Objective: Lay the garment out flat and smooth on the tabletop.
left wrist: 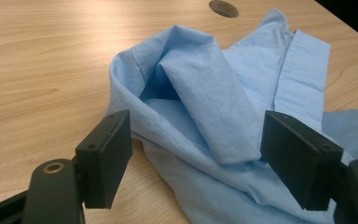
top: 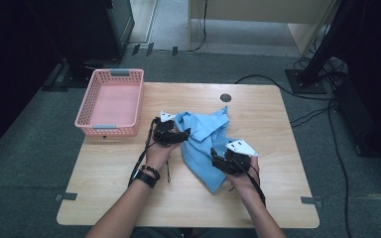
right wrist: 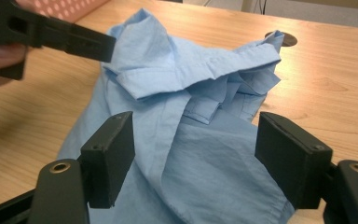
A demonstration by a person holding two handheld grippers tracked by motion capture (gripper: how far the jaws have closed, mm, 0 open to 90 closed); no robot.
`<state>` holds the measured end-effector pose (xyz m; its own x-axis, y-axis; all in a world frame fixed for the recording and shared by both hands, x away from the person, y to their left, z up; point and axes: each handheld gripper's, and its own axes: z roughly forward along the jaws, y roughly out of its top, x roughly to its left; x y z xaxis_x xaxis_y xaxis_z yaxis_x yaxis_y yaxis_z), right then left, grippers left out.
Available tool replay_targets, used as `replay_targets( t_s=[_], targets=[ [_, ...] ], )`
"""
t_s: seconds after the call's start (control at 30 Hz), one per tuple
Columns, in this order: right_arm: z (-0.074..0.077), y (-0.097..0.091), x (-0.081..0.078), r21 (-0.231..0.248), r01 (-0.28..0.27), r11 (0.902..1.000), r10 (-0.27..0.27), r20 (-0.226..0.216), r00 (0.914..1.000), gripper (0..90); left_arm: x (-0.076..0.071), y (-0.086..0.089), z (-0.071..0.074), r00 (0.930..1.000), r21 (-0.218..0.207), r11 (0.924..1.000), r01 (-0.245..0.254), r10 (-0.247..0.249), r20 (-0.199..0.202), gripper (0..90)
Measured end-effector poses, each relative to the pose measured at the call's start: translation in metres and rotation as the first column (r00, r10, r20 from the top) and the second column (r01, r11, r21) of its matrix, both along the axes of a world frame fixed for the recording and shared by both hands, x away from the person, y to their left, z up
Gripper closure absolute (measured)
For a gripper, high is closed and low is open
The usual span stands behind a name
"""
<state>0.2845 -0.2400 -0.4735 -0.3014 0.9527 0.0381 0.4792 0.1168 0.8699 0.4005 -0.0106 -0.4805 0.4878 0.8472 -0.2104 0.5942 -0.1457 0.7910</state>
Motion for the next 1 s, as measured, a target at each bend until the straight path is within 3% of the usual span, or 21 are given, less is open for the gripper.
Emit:
replay_targets(
  t_s=[0.27,0.33,0.63,0.73,0.83,0.9,1.0],
  targets=[
    [-0.041,0.017,0.024,-0.052,-0.002,0.9986,-0.004,-0.120,0.9928,27.5,-0.005,-0.006,-0.001,0.9997,-0.008,0.9997,0.023,-0.023,-0.002,25.7],
    [-0.048,0.020,0.026,-0.061,-0.002,0.9981,-0.006,-0.118,0.9931,27.1,-0.006,-0.007,-0.001,0.9995,-0.009,0.9995,0.031,-0.031,-0.001,25.7],
    [-0.051,0.024,0.025,-0.096,0.003,0.9954,-0.018,-0.154,0.9878,25.9,-0.011,-0.013,-0.004,0.9980,-0.006,0.9979,0.064,-0.064,-0.003,25.7],
    [-0.051,0.023,0.025,-0.089,0.004,0.9960,-0.019,-0.162,0.9867,25.3,-0.015,-0.019,-0.009,0.9958,0.020,0.9956,0.091,-0.091,-0.009,25.6],
    [-0.051,0.023,0.025,-0.082,0.006,0.9967,-0.020,-0.167,0.9857,24.5,-0.020,-0.024,-0.012,0.9923,0.021,0.9921,0.123,-0.123,-0.013,25.6],
    [-0.051,0.023,0.025,-0.080,0.009,0.9968,-0.022,-0.170,0.9852,24.4,-0.024,-0.031,-0.015,0.9868,0.048,0.9857,0.162,-0.161,-0.016,20.6],
    [-0.051,0.023,0.025,-0.084,0.008,0.9964,-0.023,-0.171,0.9850,24.4,-0.026,-0.037,-0.020,0.9858,0.084,0.9824,0.167,-0.165,-0.032,20.5]
  ],
)
